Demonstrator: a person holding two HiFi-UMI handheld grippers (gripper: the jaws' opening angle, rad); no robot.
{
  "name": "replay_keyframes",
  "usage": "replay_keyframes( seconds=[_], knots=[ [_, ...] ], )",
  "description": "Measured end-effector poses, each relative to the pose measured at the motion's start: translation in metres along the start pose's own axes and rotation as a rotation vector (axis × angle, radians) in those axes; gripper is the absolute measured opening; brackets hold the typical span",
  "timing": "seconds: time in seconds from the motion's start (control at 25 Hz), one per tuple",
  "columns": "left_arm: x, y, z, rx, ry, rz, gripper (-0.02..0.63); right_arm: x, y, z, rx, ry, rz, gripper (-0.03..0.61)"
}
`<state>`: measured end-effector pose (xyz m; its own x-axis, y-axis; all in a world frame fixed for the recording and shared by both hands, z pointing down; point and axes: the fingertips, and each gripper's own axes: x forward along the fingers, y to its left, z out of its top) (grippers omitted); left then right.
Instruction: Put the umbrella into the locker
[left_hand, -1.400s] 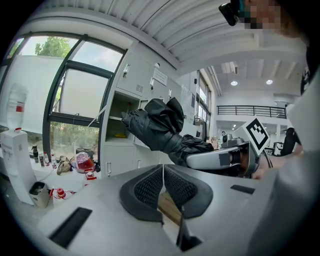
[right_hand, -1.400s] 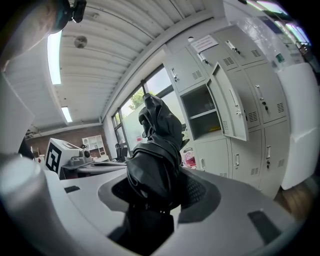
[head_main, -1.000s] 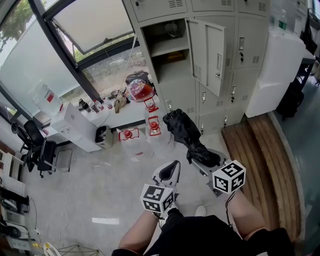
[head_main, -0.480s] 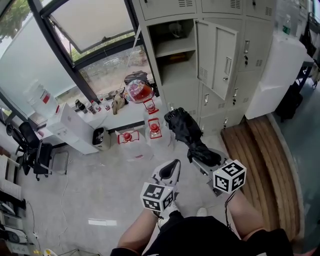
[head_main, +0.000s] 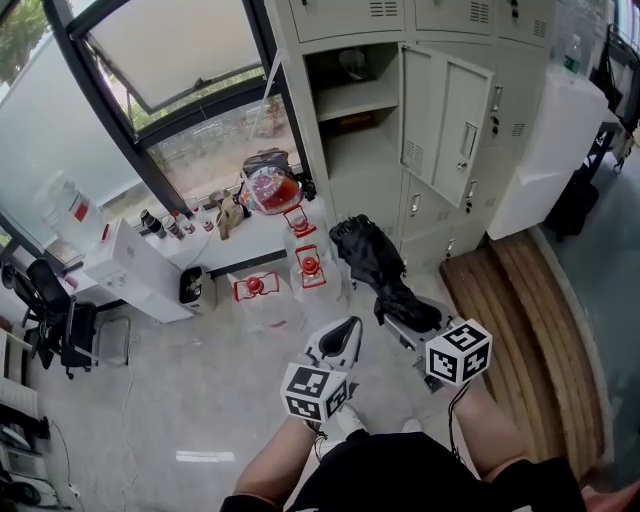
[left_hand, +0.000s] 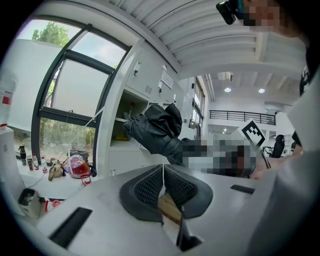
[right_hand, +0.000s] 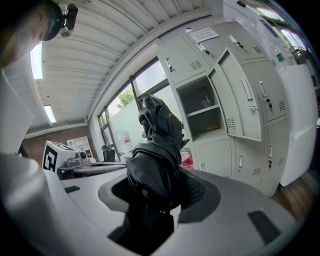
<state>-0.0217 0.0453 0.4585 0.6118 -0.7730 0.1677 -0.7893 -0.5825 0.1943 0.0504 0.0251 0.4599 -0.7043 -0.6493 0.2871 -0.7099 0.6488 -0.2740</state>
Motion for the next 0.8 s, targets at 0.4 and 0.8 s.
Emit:
replay_keyframes(
  seconds=[0.4,0.8],
  knots=[
    [-0.002,0.044,0.002,0.007,0.010,-0.074,0.020,0.044,0.009,0.008,0.025,-0.014,-0.066,0.265],
    [-0.002,0.065,0.008,0.009,0.009,-0.091,0.020,0.062,0.005,0.013,0.044,-0.020,-0.098,0.265]
  ],
)
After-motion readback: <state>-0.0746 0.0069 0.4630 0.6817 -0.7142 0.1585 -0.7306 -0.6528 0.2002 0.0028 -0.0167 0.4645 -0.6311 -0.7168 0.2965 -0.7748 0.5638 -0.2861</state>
